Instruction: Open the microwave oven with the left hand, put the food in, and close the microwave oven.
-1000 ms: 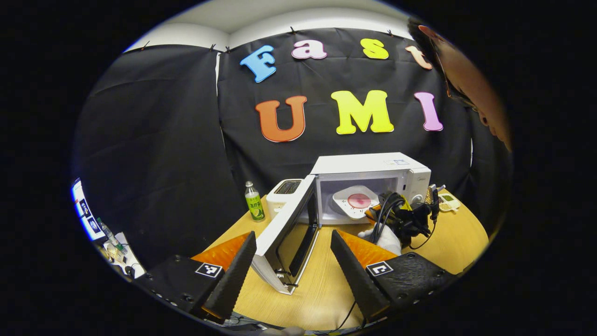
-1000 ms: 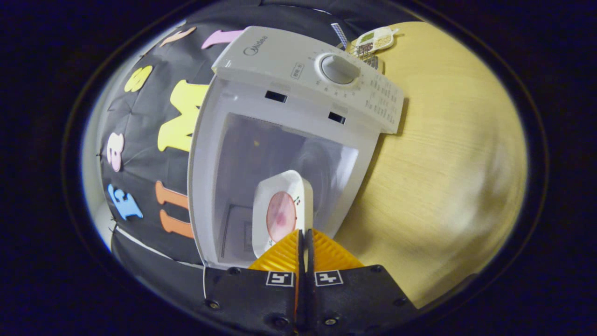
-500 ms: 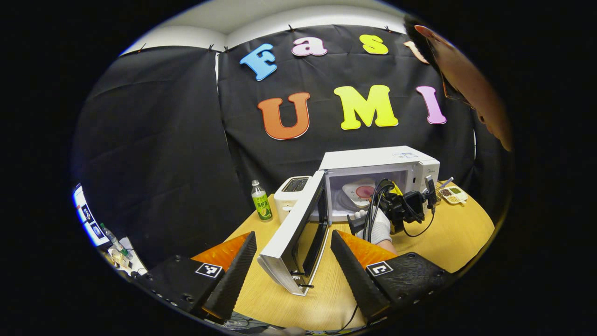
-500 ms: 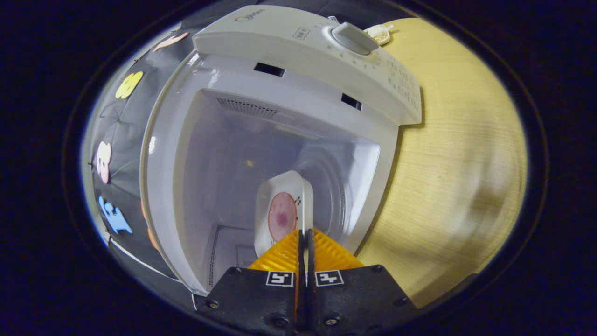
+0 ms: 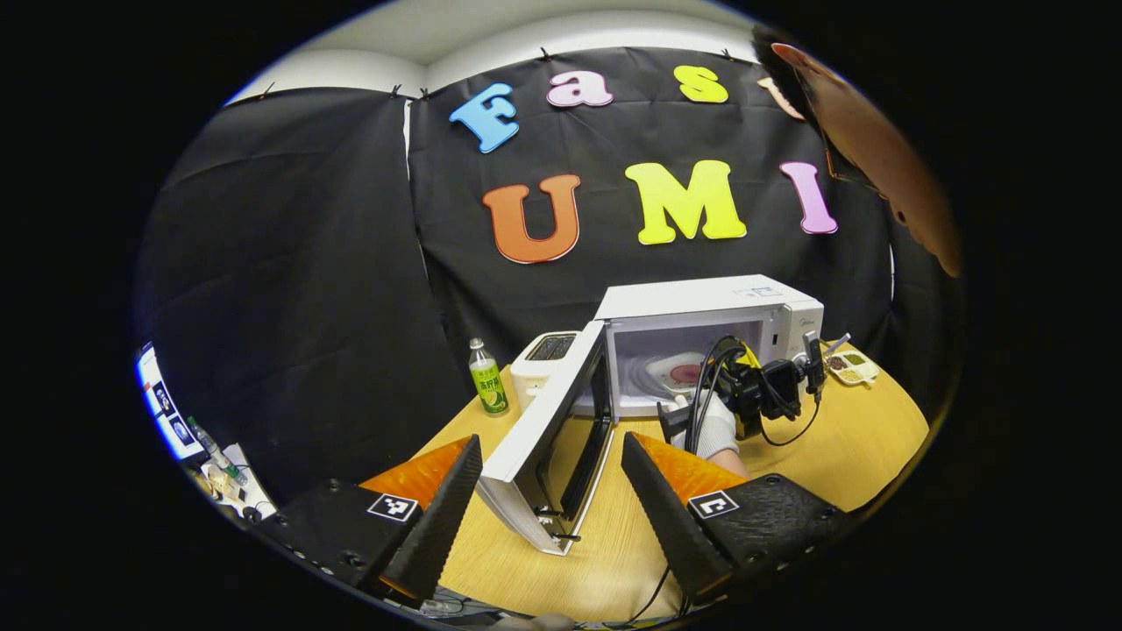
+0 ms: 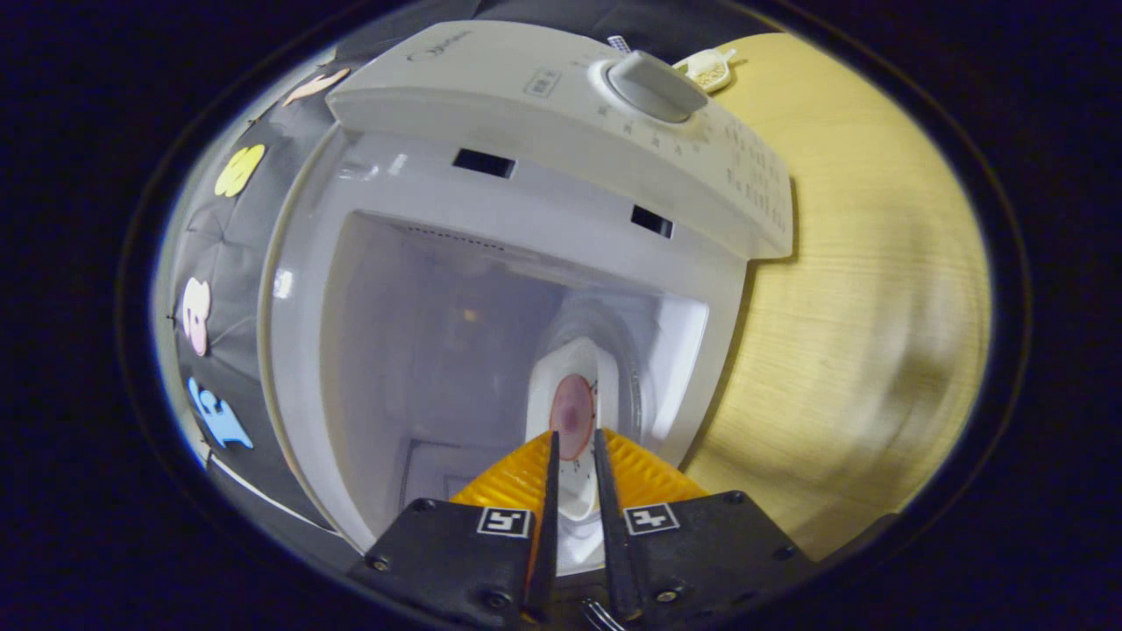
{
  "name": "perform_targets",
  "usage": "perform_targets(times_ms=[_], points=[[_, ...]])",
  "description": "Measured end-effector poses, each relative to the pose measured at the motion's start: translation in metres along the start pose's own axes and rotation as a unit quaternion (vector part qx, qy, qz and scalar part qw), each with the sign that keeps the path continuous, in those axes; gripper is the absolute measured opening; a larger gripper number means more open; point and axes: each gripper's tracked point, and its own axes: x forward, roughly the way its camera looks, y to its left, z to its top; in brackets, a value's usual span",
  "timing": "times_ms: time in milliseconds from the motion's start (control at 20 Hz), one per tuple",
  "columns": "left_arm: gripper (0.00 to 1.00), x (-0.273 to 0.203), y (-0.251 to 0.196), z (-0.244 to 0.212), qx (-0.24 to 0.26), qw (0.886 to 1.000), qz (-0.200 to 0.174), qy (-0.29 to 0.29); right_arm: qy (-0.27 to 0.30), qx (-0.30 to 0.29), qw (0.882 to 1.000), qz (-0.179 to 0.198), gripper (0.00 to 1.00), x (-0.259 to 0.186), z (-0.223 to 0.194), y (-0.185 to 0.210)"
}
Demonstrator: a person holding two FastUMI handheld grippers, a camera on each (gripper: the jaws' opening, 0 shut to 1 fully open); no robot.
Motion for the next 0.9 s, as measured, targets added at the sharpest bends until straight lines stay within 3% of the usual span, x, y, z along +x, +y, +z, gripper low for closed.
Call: perform_targets(times_ms=[50,100,150,200,250,350,500,550,600,650,700,750,800,850,900], points=[[0.96,0.0,0.0,0.003,-0.001,1.0,-0.001,-0.003,0.0,-0.013,1.0,0.007,0.35,-0.006,0.003,0.005],[0.96,-0.001,0.0,0.007,0.0,1.0,-0.001,-0.008,0.007,-0.028,0.999,0.013,0.44,-0.01,0.004,0.019],[0.96,0.0,0.0,0.014,0.004,1.0,0.0,-0.014,0.014,-0.046,0.999,0.02,0.68,-0.019,0.005,0.023],[0.96,0.001,-0.001,0.018,0.006,1.0,0.001,-0.019,0.024,-0.06,0.998,0.026,0.6,-0.026,0.006,0.026],[0.96,0.001,0.0,0.022,0.006,1.0,0.0,-0.023,0.035,-0.075,0.996,0.031,0.81,-0.033,0.006,0.028],[0.96,0.001,0.001,0.032,0.009,0.999,-0.002,-0.035,0.067,-0.122,0.99,0.023,0.86,-0.045,0.008,0.024],[0.96,0.004,0.002,0.042,0.004,0.999,-0.006,-0.046,0.094,-0.227,0.969,0.032,0.93,-0.079,0.032,0.024],[0.96,0.005,0.006,0.045,-0.006,0.999,-0.008,-0.049,0.09,-0.264,0.959,0.04,0.84,-0.093,0.047,0.028],[0.96,0.007,0.008,0.048,-0.013,0.998,-0.011,-0.052,0.085,-0.298,0.95,0.043,0.96,-0.108,0.064,0.032],[0.96,0.009,0.011,0.049,-0.019,0.998,-0.011,-0.055,0.076,-0.325,0.942,0.041,0.86,-0.124,0.081,0.033],[0.96,0.012,0.014,0.05,-0.019,0.998,-0.01,-0.056,0.075,-0.346,0.934,0.045,0.99,-0.14,0.094,0.037],[0.96,0.016,0.018,0.05,-0.019,0.998,-0.009,-0.057,0.082,-0.368,0.925,0.044,0.87,-0.154,0.105,0.037],[0.96,0.019,0.022,0.05,-0.02,0.998,-0.008,-0.058,0.086,-0.392,0.915,0.038,0.87,-0.168,0.117,0.035],[0.89,0.022,0.025,0.051,-0.021,0.998,-0.007,-0.059,0.083,-0.414,0.906,0.033,0.99,-0.181,0.132,0.035],[0.89,0.025,0.03,0.055,-0.022,0.998,-0.004,-0.064,0.078,-0.434,0.897,0.027,0.89,-0.194,0.148,0.035]])
